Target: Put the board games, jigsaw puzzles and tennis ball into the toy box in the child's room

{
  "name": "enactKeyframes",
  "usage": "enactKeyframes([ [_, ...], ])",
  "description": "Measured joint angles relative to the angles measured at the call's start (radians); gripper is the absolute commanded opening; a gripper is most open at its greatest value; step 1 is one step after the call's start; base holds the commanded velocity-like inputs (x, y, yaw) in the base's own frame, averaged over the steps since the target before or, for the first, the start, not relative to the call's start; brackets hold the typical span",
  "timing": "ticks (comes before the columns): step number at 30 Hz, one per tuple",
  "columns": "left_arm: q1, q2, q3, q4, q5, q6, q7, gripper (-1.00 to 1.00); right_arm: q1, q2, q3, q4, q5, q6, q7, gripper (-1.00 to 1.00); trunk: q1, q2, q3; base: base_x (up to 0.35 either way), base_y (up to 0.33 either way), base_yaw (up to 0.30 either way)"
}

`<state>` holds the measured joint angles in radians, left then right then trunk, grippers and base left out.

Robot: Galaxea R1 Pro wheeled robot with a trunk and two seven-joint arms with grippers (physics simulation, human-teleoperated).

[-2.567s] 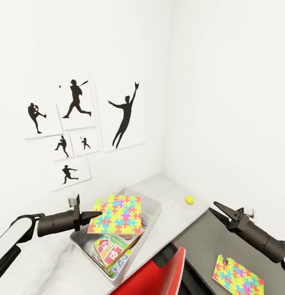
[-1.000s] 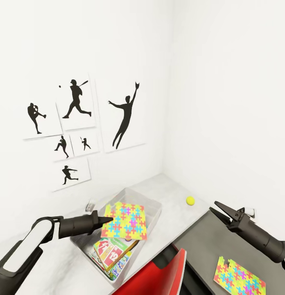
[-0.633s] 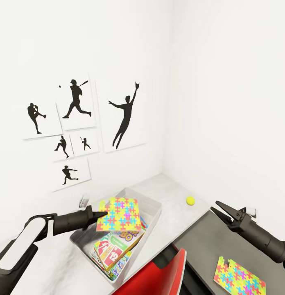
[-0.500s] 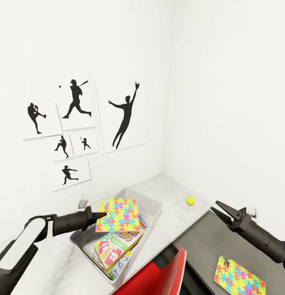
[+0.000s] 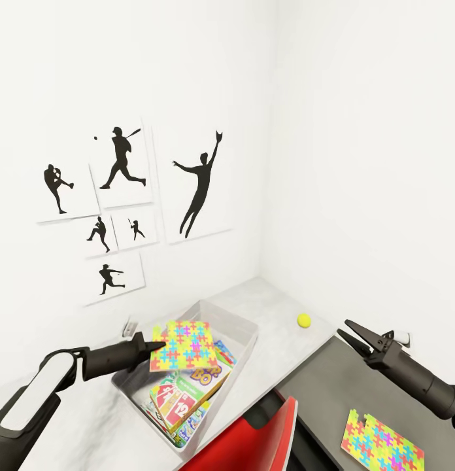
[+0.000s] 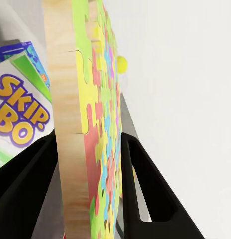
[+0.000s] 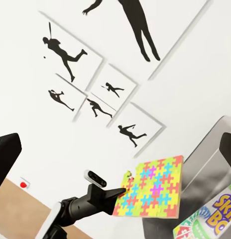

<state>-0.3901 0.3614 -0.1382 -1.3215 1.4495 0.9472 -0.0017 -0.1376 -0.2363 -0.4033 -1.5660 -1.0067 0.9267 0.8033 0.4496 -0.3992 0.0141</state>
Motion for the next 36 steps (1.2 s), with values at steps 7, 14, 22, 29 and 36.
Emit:
enactKeyframes([
  [7, -0.001, -0.001, 0.0, 0.002, -0.022, -0.012, 0.019, -1.0, 0.0, 0.0, 0.001, 0.0, 0.001, -0.002, -0.001, 1.0, 0.0, 0.0, 0.0, 0.0, 0.0, 0.0],
  [14, -0.001, -0.001, -0.001, 0.002, -0.032, -0.013, 0.031, -1.0, 0.0, 0.0, 0.001, 0.001, 0.001, -0.002, -0.001, 1.0, 0.0, 0.0, 0.0, 0.0, 0.0, 0.0],
  [22, -0.002, -0.011, -0.006, 0.003, -0.034, -0.013, 0.035, -1.0, 0.0, 0.001, 0.002, 0.001, 0.002, -0.002, -0.001, 1.0, 0.0, 0.0, 0.0, 0.0, 0.0, 0.0],
  [29, -0.003, -0.05, -0.009, 0.007, -0.04, -0.006, 0.096, -1.0, 0.0, 0.0, 0.001, 0.001, 0.002, -0.002, -0.001, 1.0, 0.0, 0.0, 0.0, 0.0, 0.0, 0.0],
  [36, -0.007, -0.067, -0.009, 0.07, -0.04, -0.003, 0.154, -1.0, 0.0, 0.0, 0.001, 0.001, 0.002, -0.002, -0.001, 1.0, 0.0, 0.0, 0.0, 0.0, 0.0, 0.0],
])
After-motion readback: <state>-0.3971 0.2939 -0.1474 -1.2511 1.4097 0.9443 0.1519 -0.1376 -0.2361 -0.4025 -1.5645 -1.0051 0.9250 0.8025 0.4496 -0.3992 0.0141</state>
